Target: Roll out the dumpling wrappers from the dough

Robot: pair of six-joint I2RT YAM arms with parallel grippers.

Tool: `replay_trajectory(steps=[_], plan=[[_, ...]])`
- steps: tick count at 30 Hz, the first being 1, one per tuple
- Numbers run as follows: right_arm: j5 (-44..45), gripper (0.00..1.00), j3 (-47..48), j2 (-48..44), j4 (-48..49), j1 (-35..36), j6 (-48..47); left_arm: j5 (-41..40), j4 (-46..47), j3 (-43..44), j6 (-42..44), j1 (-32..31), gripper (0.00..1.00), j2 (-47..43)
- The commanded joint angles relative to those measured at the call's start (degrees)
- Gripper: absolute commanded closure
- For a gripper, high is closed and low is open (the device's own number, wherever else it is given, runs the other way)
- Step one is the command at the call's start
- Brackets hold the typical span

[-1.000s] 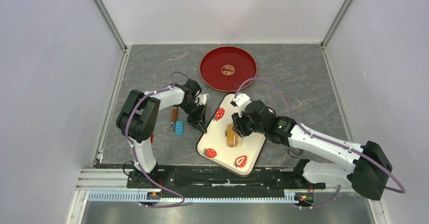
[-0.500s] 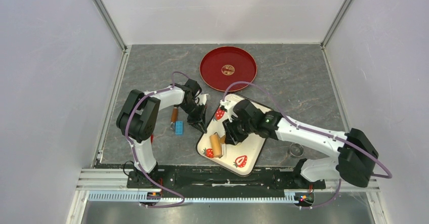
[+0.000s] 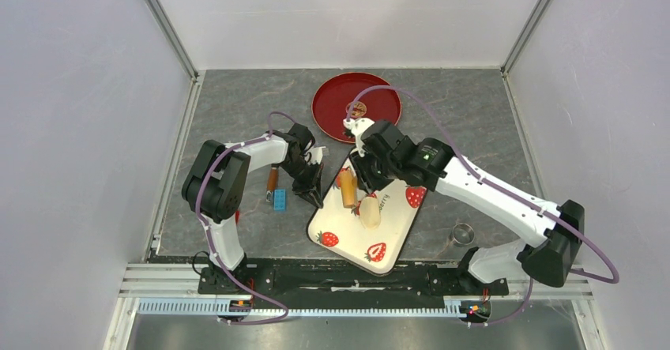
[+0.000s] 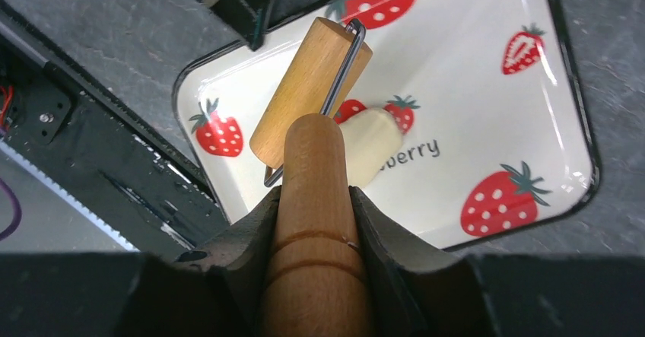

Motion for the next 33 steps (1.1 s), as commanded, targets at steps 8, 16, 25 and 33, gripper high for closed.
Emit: replay_trajectory(steps=[8,16,25,33], plan=[[5.11,1.0,-5.74,-2.27,-1.92,-3.55,-1.49,-8.13,-0.73,-0.44,0.54,0.64,0.98,1.89],[2.85,1.0,-12.68,-3.52,-0.03,-3.57,-0.46,-8.12,-0.76,-0.36,0.65,0.69,0.98,1.93],[0.53,1.0,-18.68,-3.54,1.58,-3.58,-0.67,-8.02,-0.76,-0.26,0.63,0.69,0.98,2.11],[-1.04,1.0,-25.73,-2.71,0.6,-3.23,-1.54,-8.12,-0.75,-0.36,0.74,0.69,0.98,2.09]])
